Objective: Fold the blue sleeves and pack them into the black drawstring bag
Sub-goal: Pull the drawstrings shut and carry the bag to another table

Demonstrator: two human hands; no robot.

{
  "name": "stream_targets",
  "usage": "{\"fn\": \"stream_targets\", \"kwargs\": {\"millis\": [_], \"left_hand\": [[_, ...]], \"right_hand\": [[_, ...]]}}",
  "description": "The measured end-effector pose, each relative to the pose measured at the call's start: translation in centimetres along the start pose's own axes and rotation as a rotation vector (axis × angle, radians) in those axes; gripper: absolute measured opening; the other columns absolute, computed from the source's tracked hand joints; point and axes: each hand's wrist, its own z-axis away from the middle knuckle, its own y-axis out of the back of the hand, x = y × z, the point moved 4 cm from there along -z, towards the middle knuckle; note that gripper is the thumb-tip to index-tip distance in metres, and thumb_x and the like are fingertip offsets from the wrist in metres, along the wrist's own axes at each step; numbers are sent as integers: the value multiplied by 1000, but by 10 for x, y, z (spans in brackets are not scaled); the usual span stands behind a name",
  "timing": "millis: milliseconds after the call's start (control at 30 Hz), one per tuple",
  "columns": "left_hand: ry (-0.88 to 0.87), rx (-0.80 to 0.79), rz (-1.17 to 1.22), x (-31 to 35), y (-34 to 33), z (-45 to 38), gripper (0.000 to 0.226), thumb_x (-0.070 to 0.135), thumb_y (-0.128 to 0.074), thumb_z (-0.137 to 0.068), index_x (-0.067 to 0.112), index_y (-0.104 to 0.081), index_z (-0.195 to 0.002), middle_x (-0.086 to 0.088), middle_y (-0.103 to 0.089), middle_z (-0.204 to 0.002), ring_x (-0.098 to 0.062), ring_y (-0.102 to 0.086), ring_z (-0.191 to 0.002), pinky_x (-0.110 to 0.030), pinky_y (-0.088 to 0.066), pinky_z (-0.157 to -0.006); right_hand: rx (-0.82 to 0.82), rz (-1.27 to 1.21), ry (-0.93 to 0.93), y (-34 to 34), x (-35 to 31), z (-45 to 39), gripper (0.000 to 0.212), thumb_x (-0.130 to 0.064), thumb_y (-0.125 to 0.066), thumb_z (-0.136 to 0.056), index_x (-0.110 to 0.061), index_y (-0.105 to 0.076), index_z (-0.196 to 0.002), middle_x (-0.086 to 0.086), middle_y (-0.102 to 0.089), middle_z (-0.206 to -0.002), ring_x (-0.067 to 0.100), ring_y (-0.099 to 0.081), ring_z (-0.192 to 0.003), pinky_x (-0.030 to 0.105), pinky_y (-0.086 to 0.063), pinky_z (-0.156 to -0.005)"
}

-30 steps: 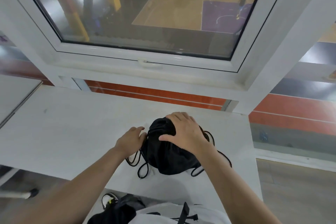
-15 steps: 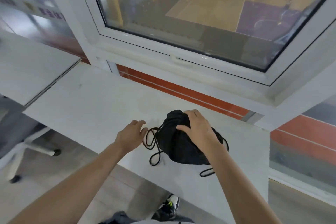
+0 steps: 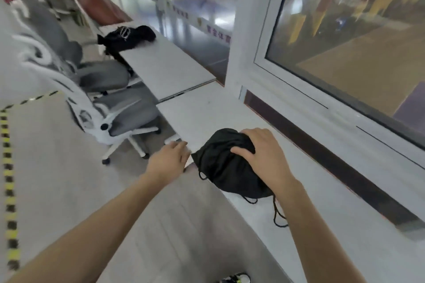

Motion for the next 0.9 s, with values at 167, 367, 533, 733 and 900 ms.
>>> {"fn": "stream_targets", "kwargs": {"millis": [167, 367, 533, 733, 900], "left_hand": [[182, 98, 5, -136, 38, 87, 49, 52, -30, -106, 29, -42, -147, 2, -48, -149, -27, -52, -129, -43, -51, -93], [435, 209, -78, -290, 86, 216, 46, 46, -31, -106, 26, -44, -145, 1, -53, -142, -25, -54, -127, -44, -43, -98], [685, 274, -106, -396, 115, 332, 47, 46, -32, -106, 24, -45, -145, -2, -54, -142, -27, -54, -128, -46, -43, -98], [1050, 325, -100, -492, 133, 478, 48, 47, -34, -106, 25, -43, -148, -6, -46, -154, -29, -45, -139, -48, -38, -106], [1310, 392, -98, -560, 145, 588, 40, 40, -43, -104, 21, -53, -138, -8, -57, -139, -34, -55, -126, -48, -43, -98]], "right_hand": [[-87, -27, 186, -68, -134, -20, 37, -56, -58, -99, -29, -62, -124, -6, -64, -115, 20, -52, -111, 41, -48, -96], [-211, -125, 402, -166, -300, -23, 40, -56, -60, -98, -29, -63, -127, -9, -64, -115, 16, -52, -111, 38, -49, -95], [-352, -143, 633, -249, -445, -10, 44, -54, -63, -97, -26, -61, -131, -5, -64, -119, 19, -52, -115, 40, -48, -96], [-546, -179, 913, -347, -613, 32, 41, -53, -62, -98, -25, -63, -128, -4, -65, -120, 23, -54, -116, 42, -49, -96], [-669, -233, 1112, -418, -748, 75, 45, -56, -61, -98, -27, -61, -132, -7, -63, -126, 18, -49, -123, 37, -48, -96]]}}
